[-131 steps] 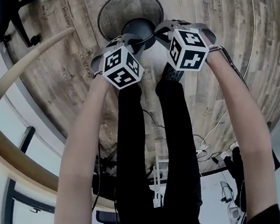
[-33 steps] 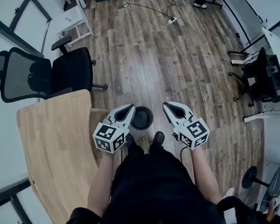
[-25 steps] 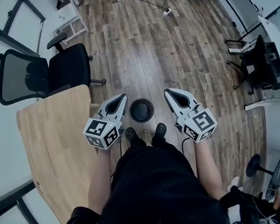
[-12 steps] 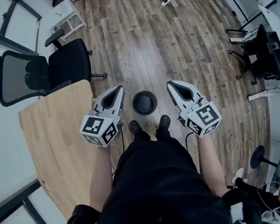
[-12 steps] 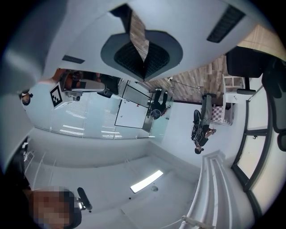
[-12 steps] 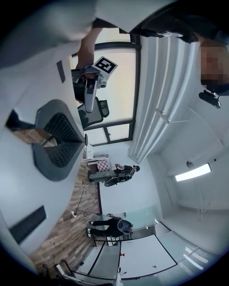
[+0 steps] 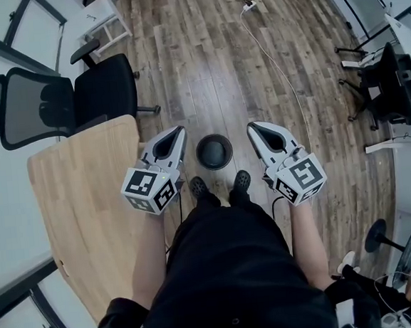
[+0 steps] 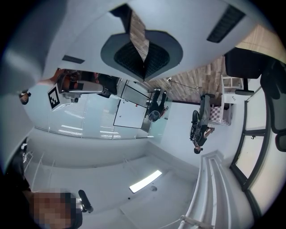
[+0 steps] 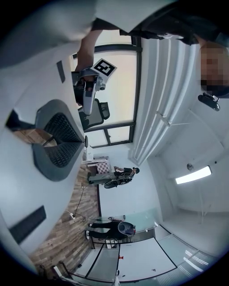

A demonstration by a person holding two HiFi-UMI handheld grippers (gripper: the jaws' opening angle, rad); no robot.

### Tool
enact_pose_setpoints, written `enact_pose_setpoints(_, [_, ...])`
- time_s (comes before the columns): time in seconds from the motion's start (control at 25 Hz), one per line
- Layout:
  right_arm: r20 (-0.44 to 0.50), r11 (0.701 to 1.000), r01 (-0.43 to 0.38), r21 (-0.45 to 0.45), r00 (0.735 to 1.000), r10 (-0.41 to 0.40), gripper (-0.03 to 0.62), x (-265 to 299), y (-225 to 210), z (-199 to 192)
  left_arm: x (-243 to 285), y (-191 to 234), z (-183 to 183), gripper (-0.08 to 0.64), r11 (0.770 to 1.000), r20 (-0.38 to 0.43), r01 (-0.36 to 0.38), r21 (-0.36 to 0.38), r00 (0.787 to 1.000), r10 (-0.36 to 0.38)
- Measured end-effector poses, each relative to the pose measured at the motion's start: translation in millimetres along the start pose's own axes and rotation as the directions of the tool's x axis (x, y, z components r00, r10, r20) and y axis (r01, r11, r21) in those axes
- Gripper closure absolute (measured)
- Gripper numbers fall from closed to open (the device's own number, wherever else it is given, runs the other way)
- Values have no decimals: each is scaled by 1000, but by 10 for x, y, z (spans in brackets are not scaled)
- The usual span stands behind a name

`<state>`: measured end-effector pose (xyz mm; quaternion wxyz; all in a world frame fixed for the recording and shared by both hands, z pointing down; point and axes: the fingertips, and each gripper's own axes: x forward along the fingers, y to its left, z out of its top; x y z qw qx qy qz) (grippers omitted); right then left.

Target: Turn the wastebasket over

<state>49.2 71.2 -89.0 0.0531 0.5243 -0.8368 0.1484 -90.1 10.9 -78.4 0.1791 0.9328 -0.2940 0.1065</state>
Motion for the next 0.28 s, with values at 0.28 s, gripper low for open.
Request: enact_pose_setpoints(0.28, [1, 1000, -7, -5, 1000, 7, 560, -16, 14, 3, 2, -5, 17, 543, 1000, 6, -2, -2, 1000, 2])
